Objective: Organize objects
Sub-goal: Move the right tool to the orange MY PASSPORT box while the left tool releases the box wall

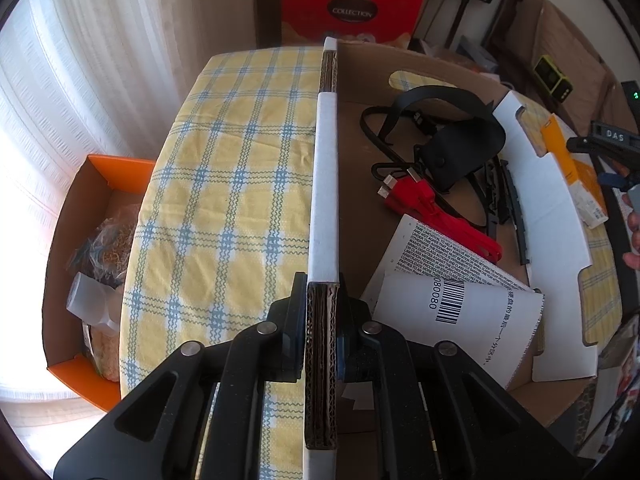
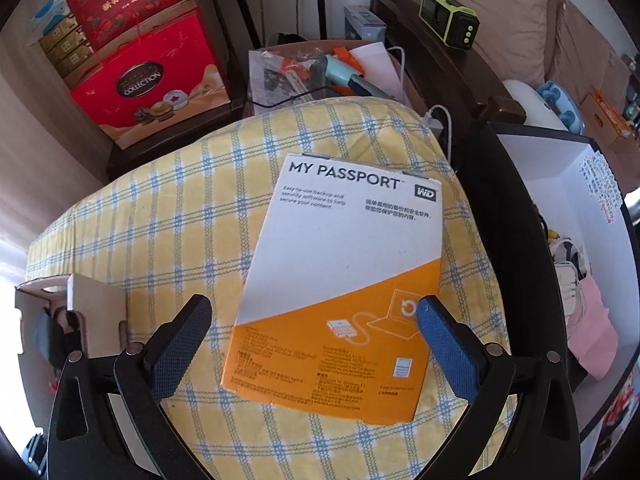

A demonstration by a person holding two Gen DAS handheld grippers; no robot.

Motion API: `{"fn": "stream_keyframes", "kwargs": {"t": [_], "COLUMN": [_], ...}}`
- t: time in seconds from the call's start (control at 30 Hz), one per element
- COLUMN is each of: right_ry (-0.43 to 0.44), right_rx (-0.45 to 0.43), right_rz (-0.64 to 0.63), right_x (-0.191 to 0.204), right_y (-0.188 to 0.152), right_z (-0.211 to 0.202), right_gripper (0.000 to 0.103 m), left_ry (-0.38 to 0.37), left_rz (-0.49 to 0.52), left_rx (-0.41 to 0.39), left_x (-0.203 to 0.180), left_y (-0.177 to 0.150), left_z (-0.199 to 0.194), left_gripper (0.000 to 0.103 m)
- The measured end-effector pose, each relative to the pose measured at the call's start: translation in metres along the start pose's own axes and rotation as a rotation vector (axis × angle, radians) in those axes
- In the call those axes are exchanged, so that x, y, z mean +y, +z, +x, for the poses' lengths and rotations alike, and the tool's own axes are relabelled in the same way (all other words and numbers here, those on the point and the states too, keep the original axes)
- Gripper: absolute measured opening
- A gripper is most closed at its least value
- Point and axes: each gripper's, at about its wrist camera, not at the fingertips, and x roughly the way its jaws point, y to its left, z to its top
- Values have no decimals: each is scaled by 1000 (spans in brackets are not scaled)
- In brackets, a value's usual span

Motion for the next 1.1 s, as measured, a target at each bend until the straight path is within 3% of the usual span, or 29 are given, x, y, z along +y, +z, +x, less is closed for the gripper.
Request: {"fn": "stream_keyframes", "kwargs": {"t": [0.13,0.57,0.83,0.97,1.1], "right_ry": [-71,-116,-46,24,59], "right_rx": [6,2,-4,-28,-59], "right_rz": [25,37,19,6,-26], "right_x": [-4,-2,-14,-20,-23], "right_y": [5,6,0,-5,-9], "right_z": [5,10,2,-9,-22], "right_gripper": [103,103,103,103,103], "left_ry": [-3,-14,-41,-53,-9], "left_rz": [1,4,-22,-52,-73], "left_rx": [2,4,22,29,-24], "left_x": [0,1,6,13,24], "left_y": [0,-1,4,6,5], "left_z": [0,2,4,2,-15], "left_gripper": [10,10,11,22,56]}}
